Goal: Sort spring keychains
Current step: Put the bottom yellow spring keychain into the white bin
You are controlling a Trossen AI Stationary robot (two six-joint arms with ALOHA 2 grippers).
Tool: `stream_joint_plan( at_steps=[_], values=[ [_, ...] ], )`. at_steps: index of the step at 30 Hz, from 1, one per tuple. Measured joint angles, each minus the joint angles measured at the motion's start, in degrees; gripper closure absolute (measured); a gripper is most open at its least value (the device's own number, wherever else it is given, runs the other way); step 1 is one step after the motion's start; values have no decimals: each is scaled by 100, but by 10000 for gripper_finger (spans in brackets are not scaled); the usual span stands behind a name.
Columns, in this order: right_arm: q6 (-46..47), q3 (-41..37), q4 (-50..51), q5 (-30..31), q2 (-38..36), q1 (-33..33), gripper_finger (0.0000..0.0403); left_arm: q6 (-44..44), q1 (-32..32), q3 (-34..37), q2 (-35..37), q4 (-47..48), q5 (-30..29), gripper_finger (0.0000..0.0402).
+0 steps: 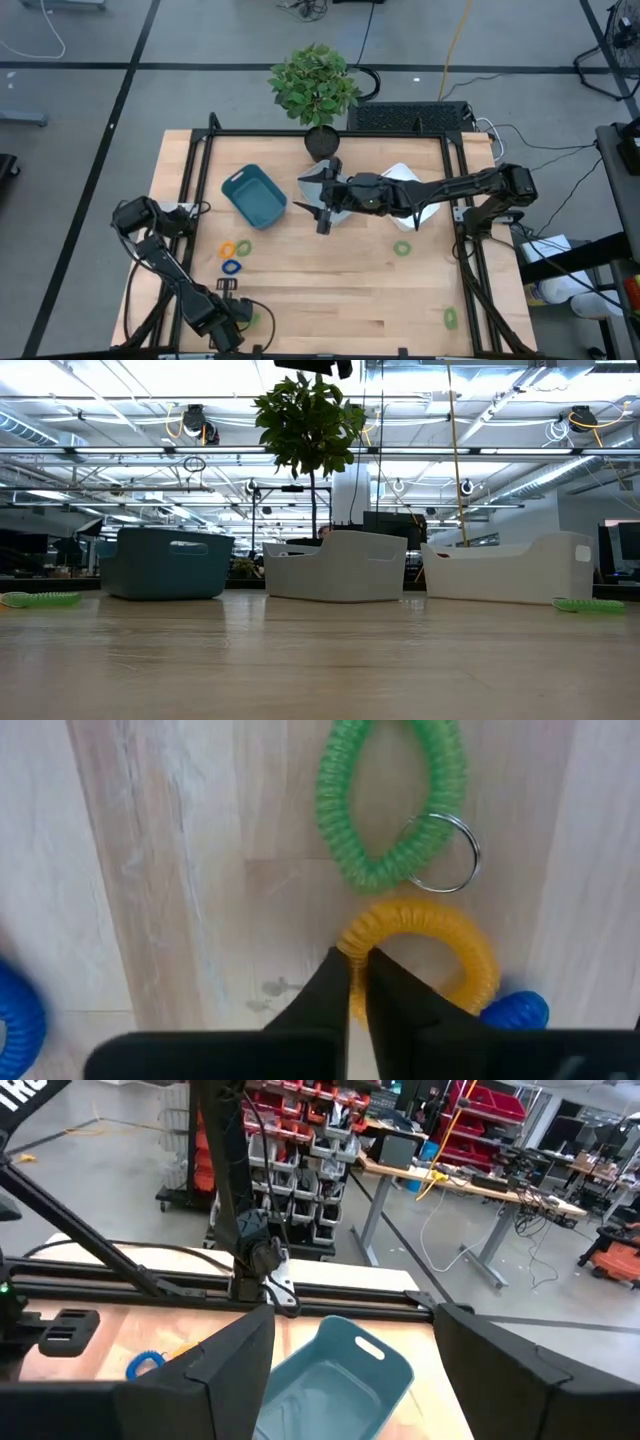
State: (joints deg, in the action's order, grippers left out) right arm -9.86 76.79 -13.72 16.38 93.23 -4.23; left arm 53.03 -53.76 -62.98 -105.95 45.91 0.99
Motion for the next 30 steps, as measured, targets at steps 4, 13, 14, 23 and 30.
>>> stream_joint_plan(
  at_steps=[4, 13, 14, 23, 30],
  values=[
    [113, 0, -106, -4, -61, 0, 140, -65, -3, 2, -2, 74, -45, 386],
    [137, 2, -200, -2, -117, 0, 140, -280, 31, 35, 659, 870, -597, 394],
    [138, 2, -202, -5, -122, 0, 140, -230, 37, 33, 757, 978, -679, 394],
    [146, 2, -266, -79, -111, -2, 140, -293, 200, 26, 2055, 1208, -2704, 394],
    [165, 2, -220, -643, -111, -44, 140, -677, 343, 24, 3066, 1323, -5057, 395]
  ],
)
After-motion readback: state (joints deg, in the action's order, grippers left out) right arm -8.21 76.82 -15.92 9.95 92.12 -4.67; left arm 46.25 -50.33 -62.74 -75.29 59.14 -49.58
